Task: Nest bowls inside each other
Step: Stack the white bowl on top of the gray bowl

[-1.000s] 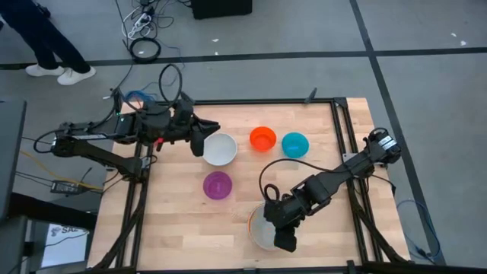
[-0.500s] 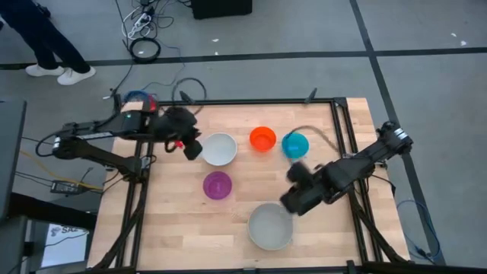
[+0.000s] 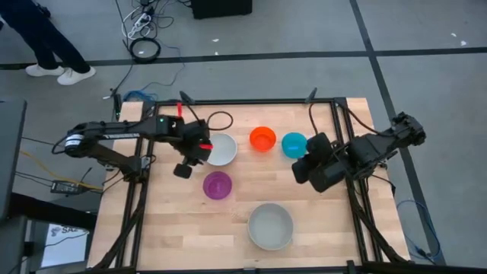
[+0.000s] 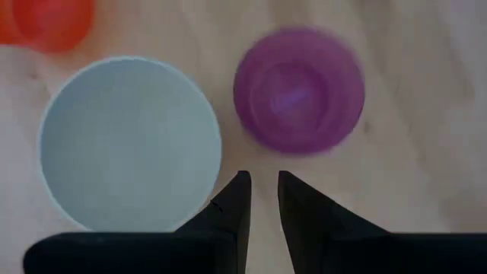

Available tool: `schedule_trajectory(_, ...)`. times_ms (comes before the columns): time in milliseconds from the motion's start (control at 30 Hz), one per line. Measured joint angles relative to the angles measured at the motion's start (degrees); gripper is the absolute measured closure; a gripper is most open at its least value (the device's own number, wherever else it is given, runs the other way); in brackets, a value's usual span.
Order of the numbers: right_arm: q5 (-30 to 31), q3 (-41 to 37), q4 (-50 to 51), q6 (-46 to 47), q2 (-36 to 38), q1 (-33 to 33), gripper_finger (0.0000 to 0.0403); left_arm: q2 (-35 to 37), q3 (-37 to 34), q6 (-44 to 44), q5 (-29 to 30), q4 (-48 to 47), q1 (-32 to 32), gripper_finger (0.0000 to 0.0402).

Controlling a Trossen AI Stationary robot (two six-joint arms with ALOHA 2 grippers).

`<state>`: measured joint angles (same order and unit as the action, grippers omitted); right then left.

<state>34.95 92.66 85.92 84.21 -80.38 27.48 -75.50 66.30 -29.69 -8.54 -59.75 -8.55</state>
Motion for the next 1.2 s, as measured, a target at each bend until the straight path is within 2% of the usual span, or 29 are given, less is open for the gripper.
schedule_trajectory(100,-0.1,0.0,-0.1,-2.6,0.0,-0.9,0.0286,-2.5,0.0,-8.0,2.7,-2.4,-0.5,0.0326)
schedule_trajectory(200,-0.3,0.0,-1.2,-4.8,0.0,-1.9,0.0286,-5.9,0.0,-12.4,7.2,-3.8,-1.6,0.0326)
schedule_trajectory(267,-0.5,0.0,-2.4,-6.1,0.0,-2.5,0.0286,-8.3,0.0,-13.6,7.9,-3.8,-2.5,0.0328)
schedule_trajectory(533,-0.6,0.0,-6.7,-9.4,-0.1,-3.7,0.0286,-11.7,0.1,-9.8,4.7,-4.3,-5.7,0.0344)
schedule_trajectory(933,-2.2,0.0,-7.0,-12.4,-0.1,-5.6,0.0284,-11.6,1.5,-14.9,3.1,-6.3,-7.0,0.0344)
schedule_trajectory(1200,-3.8,0.0,-7.1,-14.4,-0.1,-7.4,0.0282,-11.6,1.5,-14.9,3.1,-5.7,-7.0,0.0306)
